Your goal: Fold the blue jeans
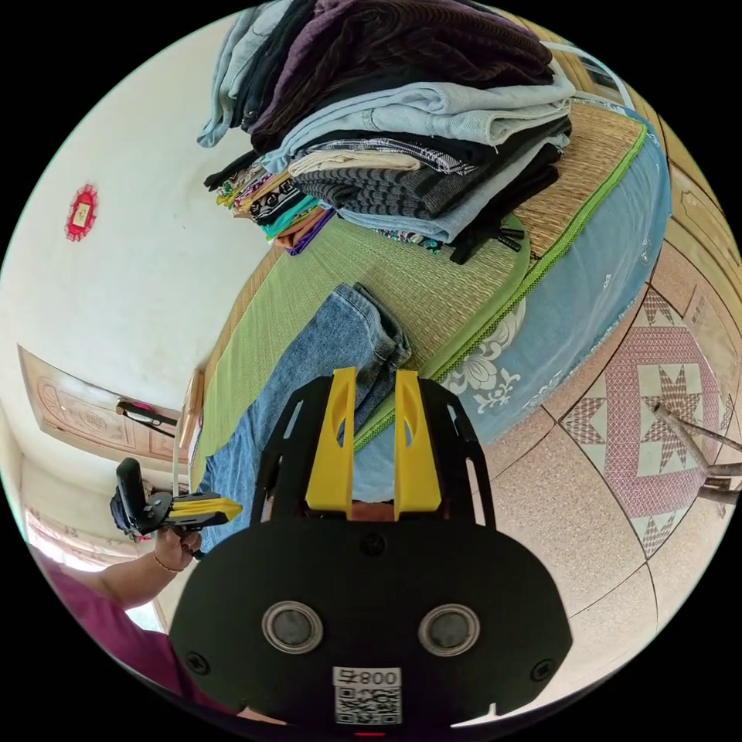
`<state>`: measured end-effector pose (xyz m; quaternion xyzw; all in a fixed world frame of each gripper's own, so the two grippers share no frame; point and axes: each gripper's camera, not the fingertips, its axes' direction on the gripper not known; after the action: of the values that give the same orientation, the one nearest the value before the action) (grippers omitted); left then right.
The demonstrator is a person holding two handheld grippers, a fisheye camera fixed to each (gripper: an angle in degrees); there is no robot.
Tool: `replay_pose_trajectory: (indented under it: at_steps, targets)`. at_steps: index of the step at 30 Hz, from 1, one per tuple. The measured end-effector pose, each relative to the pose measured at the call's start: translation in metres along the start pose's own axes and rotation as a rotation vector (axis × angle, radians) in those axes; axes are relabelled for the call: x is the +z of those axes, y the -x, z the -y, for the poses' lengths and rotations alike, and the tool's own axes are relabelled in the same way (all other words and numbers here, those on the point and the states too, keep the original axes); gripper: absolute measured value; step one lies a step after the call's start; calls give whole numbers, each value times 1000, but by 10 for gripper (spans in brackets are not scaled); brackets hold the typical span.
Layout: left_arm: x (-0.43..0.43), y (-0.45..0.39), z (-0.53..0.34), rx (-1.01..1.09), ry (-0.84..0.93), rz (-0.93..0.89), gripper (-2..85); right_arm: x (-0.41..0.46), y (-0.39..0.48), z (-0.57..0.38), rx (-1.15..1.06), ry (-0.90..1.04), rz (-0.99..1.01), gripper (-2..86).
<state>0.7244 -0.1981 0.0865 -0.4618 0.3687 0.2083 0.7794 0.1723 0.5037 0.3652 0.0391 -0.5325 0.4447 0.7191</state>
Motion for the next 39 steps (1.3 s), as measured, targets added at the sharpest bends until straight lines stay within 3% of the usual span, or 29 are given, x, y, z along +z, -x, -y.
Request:
replay_pose_trajectory:
  at_steps: [9, 17, 25, 30, 34, 39]
  targets:
    - [0, 16, 31, 20, -36, -28, 0, -6, -44, 3, 108, -48, 138, 44]
    - [-10, 53, 115, 61, -84, -69, 1, -6, -62, 4, 129, -65, 202, 28]
    - [8, 87, 138, 32, 13, -109, 4, -11, -56, 1, 110, -121, 283, 22]
    - [-25, 117, 109, -35, -87, -306, 18, -21, -11, 4, -11, -150, 341, 20]
    - [-85, 155, 62, -92, -270, -546, 53, -19, 45, 4, -152, -129, 379, 19]
    - [-144, 198, -2, -163, -367, -625, 82, 12, 141, -16, -375, -30, 393, 19]
